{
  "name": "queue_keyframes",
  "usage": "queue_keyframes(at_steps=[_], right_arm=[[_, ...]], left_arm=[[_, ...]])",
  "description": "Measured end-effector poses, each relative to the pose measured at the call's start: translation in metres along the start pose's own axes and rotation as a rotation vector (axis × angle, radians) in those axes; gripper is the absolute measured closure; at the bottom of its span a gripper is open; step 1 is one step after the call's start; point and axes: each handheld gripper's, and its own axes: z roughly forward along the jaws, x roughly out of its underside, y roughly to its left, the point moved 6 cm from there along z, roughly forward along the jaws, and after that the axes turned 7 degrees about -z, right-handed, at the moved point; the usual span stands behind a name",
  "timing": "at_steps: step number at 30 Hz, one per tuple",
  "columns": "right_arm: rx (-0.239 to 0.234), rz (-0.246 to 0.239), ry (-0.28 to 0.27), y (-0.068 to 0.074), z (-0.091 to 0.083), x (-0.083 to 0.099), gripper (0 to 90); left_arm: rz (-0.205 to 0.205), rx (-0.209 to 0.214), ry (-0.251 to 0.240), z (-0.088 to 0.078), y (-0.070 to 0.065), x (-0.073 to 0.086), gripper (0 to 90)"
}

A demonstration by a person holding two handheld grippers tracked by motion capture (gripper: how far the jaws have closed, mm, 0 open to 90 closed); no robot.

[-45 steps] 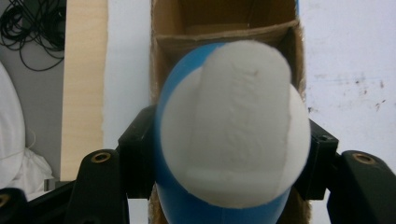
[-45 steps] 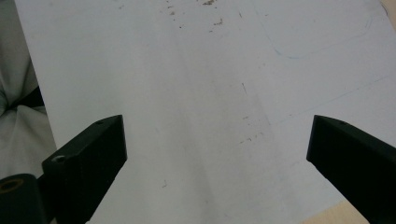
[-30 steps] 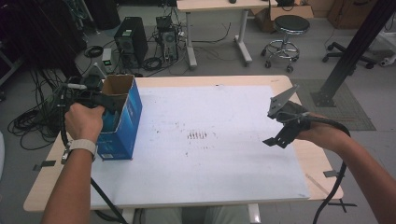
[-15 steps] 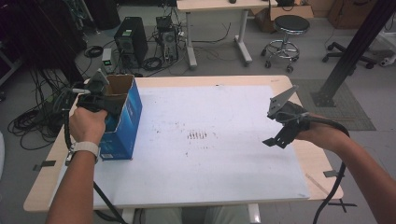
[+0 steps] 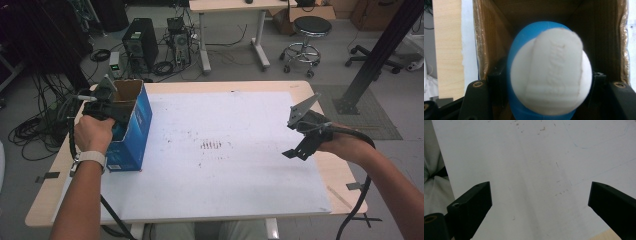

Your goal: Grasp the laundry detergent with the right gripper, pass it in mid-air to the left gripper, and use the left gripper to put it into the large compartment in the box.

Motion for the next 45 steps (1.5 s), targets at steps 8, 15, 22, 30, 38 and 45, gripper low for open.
queue_keyframes(at_steps=[8, 15, 22, 30, 38, 45], right_arm=[[-0.001, -0.001, 0.001, 0.002, 0.0, 0.001, 4.9], [0.002, -0.007, -0.001, 0.003, -0.002, -0.001, 4.8], [0.009, -0.007, -0.006, 0.005, -0.007, -0.001, 4.8], [0.011, -0.005, -0.009, 0.006, -0.011, -0.004, 4.8], [0.01, -0.006, -0.007, 0.007, -0.013, -0.005, 4.8], [0.01, 0.002, -0.008, 0.008, -0.015, -0.006, 4.8]], left_arm=[[-0.002, 0.041, -0.007, -0.008, 0.0, -0.001, 34.3], [0.001, 0.043, -0.044, -0.029, 0.002, -0.005, 27.6], [0.022, 0.04, -0.079, -0.062, 0.004, -0.009, 22.1], [0.097, 0.07, -0.09, -0.095, -0.013, -0.01, 18.6], [0.198, 0.102, -0.076, -0.114, -0.037, -0.005, 14.7], [0.273, 0.126, -0.071, -0.123, -0.056, 0.0, 11.0]])
